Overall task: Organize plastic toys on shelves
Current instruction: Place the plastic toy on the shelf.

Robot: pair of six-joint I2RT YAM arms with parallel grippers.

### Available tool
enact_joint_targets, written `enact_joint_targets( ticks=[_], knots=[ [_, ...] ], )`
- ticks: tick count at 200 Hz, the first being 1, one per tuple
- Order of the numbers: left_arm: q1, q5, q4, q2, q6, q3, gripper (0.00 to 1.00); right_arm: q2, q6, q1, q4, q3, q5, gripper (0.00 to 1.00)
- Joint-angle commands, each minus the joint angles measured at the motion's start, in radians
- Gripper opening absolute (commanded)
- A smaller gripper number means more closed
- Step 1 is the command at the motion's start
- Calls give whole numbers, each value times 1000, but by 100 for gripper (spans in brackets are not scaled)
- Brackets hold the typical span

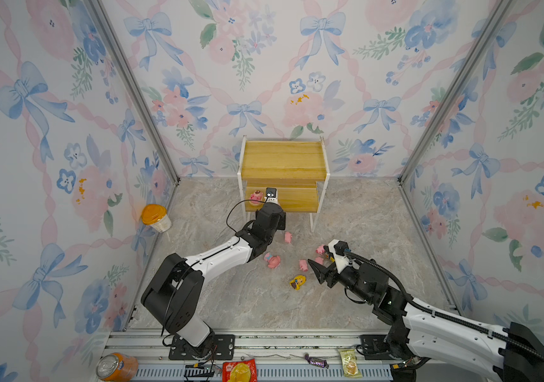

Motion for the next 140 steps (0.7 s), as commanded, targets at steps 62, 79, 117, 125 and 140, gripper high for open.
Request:
enact_joint_targets(
  ticks=[62,79,117,125,140],
  knots=[
    [15,-25,-28,57,8,74,21,-9,-20,13,-7,7,18,79],
    [16,-29,-33,63,8,77,21,-7,-20,13,-6,6,19,79],
    [23,-32,-43,74,4,87,20,1,-22,12,-2,7,18,80],
    [25,-35,-45,78,4,92,20,3,-21,13,-1,7,18,80],
    [27,-35,-46,83,3,98,20,6,-21,12,0,7,18,79]
  ],
)
